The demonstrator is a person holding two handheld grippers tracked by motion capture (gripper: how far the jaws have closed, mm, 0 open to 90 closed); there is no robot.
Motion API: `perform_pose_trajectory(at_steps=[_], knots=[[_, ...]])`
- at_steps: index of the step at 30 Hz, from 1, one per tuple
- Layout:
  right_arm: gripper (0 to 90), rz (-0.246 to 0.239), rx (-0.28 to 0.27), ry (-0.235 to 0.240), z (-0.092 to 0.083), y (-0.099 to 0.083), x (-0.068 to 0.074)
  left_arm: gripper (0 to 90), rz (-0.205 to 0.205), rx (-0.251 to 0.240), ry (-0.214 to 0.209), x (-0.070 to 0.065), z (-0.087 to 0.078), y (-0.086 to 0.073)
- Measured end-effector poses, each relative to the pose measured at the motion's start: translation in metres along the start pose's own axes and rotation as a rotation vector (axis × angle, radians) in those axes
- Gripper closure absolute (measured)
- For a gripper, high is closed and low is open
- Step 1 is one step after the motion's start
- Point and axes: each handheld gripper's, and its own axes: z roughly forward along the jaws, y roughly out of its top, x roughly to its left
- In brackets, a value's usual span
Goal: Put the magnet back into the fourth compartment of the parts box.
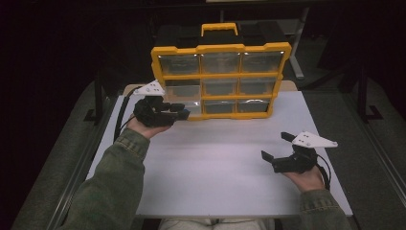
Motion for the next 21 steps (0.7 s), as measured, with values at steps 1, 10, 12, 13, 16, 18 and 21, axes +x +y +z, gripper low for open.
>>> perform_pose_trajectory(at_steps=[1, 10, 12, 13, 16, 18, 21], knots=[[0.0, 0.0, 0.0, 0.0, 0.0, 0.0, 0.0, 62.4, -0.001, -0.002, 0.003, 0.001, -0.001, 0.002], [0.0, 0.0, 0.003, 0.001, 0.0, 0.0, 0.001, 62.4, 0.014, -0.01, 0.014, 0.007, -0.008, 0.019], [0.0, 0.0, 0.003, 0.001, 0.0, 0.0, 0.0, 62.4, 0.018, -0.01, 0.017, 0.008, -0.009, 0.023], [0.0, 0.001, 0.004, 0.001, 0.0, 0.0, 0.0, 62.4, 0.02, -0.01, 0.018, 0.008, -0.009, 0.024], [0.0, 0.001, 0.004, 0.001, 0.0, -0.001, 0.0, 62.4, 0.025, -0.01, 0.02, 0.009, -0.01, 0.028], [0.0, -0.001, 0.004, 0.001, 0.0, -0.001, 0.0, 62.4, 0.027, -0.008, 0.019, 0.01, -0.01, 0.03], [0.0, 0.0, 0.004, 0.0, 0.0, -0.001, 0.0, 62.4, 0.024, 0.002, 0.02, 0.012, -0.007, 0.033]])
